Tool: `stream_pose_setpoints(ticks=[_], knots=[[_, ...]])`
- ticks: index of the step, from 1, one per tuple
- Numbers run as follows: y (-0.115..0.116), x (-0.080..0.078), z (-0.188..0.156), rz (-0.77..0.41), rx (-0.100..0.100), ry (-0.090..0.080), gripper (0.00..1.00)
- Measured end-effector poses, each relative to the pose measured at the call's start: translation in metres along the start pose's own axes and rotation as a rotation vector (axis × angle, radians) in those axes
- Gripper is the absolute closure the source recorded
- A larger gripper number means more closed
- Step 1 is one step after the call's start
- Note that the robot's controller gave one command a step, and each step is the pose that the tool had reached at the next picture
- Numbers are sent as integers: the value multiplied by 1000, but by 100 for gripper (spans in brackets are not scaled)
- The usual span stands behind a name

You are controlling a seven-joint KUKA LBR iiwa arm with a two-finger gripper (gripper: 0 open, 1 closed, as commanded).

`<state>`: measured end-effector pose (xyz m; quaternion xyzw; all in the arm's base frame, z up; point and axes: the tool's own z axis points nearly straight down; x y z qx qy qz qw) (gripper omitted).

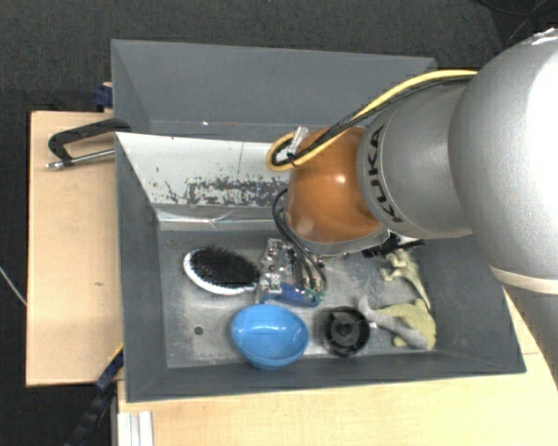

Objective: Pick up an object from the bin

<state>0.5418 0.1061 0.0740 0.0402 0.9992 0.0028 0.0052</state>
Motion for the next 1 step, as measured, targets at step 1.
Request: stream_pose_setpoints(ticks=[1], knots=[[10, -4, -172, -24, 1, -2, 100]])
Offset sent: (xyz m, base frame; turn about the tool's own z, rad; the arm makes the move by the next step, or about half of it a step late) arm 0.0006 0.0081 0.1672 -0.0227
